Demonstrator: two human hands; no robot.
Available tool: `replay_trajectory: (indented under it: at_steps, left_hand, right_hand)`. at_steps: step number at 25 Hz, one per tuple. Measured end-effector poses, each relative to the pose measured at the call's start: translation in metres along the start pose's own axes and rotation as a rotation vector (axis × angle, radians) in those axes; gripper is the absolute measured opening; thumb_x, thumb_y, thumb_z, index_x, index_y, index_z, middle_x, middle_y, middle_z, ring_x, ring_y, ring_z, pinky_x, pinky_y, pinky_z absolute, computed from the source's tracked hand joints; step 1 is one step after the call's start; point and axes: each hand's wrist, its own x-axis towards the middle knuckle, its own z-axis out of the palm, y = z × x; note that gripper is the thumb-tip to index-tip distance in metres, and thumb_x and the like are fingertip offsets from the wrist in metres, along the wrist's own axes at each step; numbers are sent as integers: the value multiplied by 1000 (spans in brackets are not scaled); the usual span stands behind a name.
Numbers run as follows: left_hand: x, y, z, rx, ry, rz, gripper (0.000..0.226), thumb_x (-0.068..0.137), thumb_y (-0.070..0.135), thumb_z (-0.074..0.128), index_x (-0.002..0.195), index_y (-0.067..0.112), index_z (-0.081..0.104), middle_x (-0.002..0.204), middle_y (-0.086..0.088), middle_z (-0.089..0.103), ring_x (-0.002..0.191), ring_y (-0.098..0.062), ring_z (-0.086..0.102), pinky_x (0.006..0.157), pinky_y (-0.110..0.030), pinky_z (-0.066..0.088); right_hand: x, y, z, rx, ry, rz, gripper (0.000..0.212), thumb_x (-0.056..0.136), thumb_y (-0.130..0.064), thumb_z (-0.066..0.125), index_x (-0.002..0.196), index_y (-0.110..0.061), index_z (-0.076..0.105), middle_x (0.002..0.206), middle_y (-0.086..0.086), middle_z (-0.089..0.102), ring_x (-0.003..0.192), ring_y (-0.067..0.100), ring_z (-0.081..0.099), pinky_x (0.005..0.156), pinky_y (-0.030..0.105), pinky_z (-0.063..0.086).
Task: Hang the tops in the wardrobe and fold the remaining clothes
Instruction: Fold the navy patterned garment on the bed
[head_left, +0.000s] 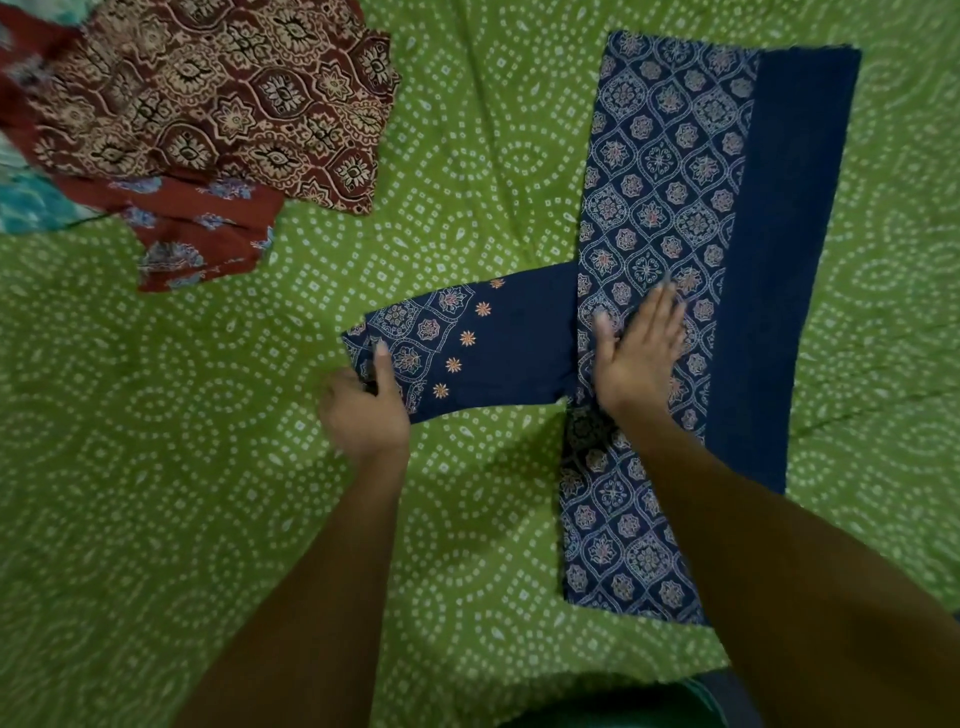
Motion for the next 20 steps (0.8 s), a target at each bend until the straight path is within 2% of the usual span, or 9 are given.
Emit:
replay_trajectory:
  at_steps: [3,5,6,9,12,14,17,19,20]
  left_hand:
    - [4,-5,1,-35,-188,46,52,84,53,63,108,6,64,104,-12,68,96,-29,64,81,-35,50]
    - [5,8,-4,-212,-204,7,44,85,37,69,115,5,63,109,-10,68,101,-26,65,86,-34,51]
    - [1,22,-8,-298,-164,44,39,86,31,69,114,4,63,108,-9,69,99,-25,66,85,-34,53]
    - [-50,91,-19,-399,-158,324,18,86,31,67,97,17,63,92,-1,68,82,-17,66,72,-37,55]
    - [-133,154,-10,-203,-563,724,22,86,46,62,95,27,67,80,13,66,63,2,60,55,-22,49]
    - [-169,163,8,14,-574,910,44,92,60,41,97,26,68,80,11,68,65,-4,61,62,-25,49]
    - [-176,143,43,313,-361,892,56,98,52,21,127,18,56,121,-1,63,110,-20,58,94,-36,42]
    - [-174,126,62,538,-452,867,64,99,53,15,150,16,25,155,-1,29,143,-22,25,114,-38,23]
    - [-174,119,68,642,-507,874,69,97,57,11,153,17,8,161,0,8,148,-20,6,119,-38,10]
  right_hand:
    - [-11,-39,19,-191,-206,-293,82,91,-68,2,148,-14,-20,156,4,-25,142,23,-25,119,46,-9]
    - [-27,-61,18,-13,-381,-529,76,95,-63,14,152,-19,-9,159,-1,-16,144,16,-20,120,42,-6]
    - [-34,-68,10,188,-466,-537,71,97,-58,23,154,-21,4,161,-3,-3,146,12,-10,121,40,-1]
    - [-44,-49,-52,1097,-465,-14,62,93,-59,35,140,-21,46,141,-4,51,129,14,47,113,41,33]
    - [-32,19,-117,1598,-514,305,85,83,-78,20,130,-17,55,118,2,67,105,22,65,95,43,46]
    - [-33,63,-135,1646,-518,338,74,86,-69,34,126,-11,58,121,11,65,112,30,62,96,47,48]
    - [-33,99,-109,1293,-278,486,8,90,-15,63,93,-9,67,92,11,71,97,37,65,90,47,52]
    - [-29,109,-95,1236,-204,568,12,87,-4,65,79,-12,64,77,6,66,79,27,62,80,43,50]
    - [-26,115,-90,1245,-194,573,13,87,-5,65,78,-13,63,76,5,66,75,24,60,77,43,49]
